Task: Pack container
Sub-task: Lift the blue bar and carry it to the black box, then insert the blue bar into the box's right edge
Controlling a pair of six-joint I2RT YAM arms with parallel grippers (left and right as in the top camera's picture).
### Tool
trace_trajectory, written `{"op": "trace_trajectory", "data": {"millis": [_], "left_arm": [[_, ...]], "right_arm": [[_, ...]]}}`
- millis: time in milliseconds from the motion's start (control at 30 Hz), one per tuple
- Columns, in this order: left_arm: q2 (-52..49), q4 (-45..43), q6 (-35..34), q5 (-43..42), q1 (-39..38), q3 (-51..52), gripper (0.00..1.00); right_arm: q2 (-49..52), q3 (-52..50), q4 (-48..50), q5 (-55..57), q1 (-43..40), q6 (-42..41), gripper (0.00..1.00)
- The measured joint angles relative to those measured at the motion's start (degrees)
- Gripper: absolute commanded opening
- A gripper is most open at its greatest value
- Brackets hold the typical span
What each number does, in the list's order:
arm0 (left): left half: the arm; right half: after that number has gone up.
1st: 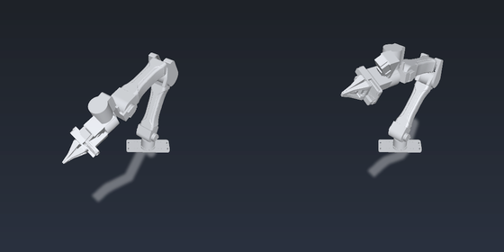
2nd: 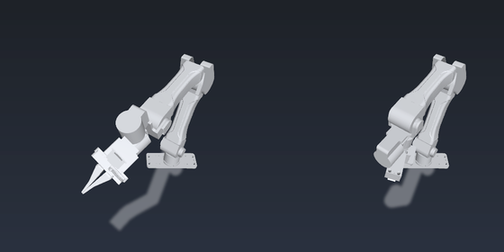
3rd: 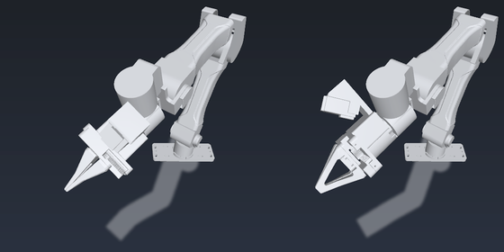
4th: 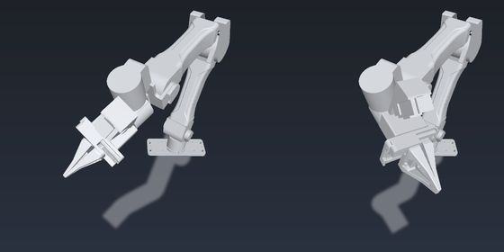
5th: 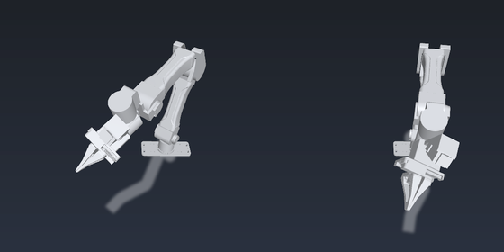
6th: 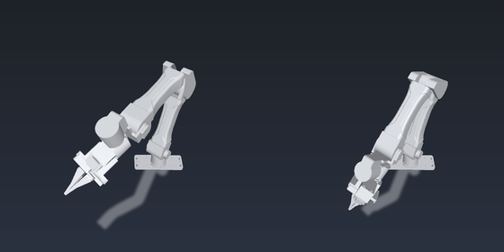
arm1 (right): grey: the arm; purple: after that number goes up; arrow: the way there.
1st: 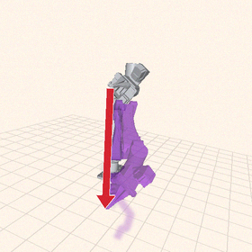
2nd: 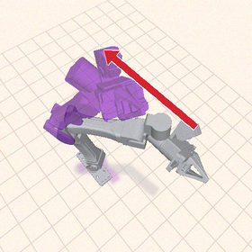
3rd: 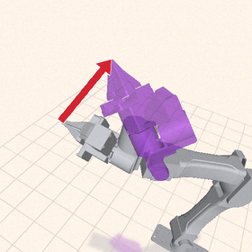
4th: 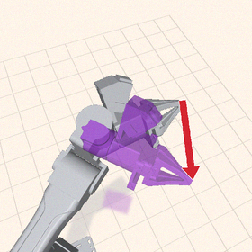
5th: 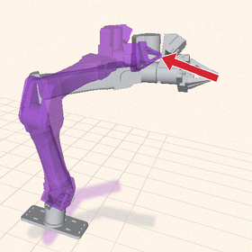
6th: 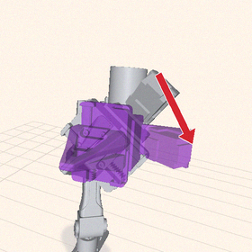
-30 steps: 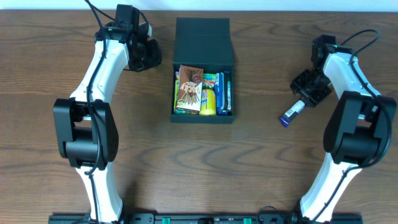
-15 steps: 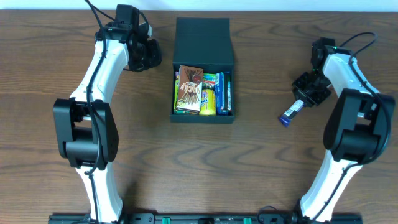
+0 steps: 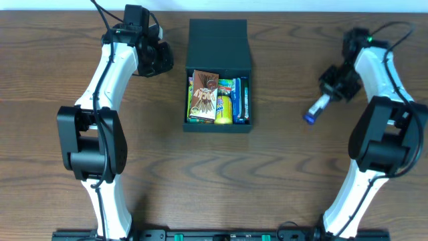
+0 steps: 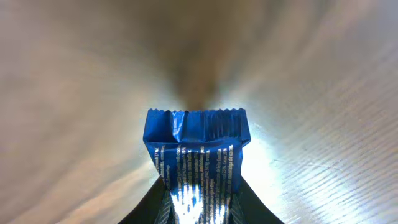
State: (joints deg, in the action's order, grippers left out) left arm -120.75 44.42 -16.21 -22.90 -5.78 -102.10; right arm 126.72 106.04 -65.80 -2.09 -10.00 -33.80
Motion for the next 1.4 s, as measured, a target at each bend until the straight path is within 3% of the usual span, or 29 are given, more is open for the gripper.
{"op": "trace_trajectory", "data": {"millis": [200, 367, 700, 1400], "left_arm": [[0.0, -0.1, 0.0, 0.4, 0.0, 0.0, 0.06], [0.0, -0.1, 0.0, 0.5, 0.0, 0.0, 0.06], [0.0, -0.1, 0.2, 0.5, 0.0, 0.0, 0.06], [0.0, -0.4, 0.2, 0.5, 0.0, 0.0, 0.06]], "right_arm": [[0.0, 13.8, -0.7, -8.2, 3.7, 3.4, 0.19], [0.0, 19.5, -0.5, -13.0, 12.4, 4.8, 0.21], [0.0, 19.8, -2.1, -14.8, 25.0, 9.1, 0.23], [0.0, 19.8, -8.4, -14.4, 29.7, 14.7, 0.25]]}}
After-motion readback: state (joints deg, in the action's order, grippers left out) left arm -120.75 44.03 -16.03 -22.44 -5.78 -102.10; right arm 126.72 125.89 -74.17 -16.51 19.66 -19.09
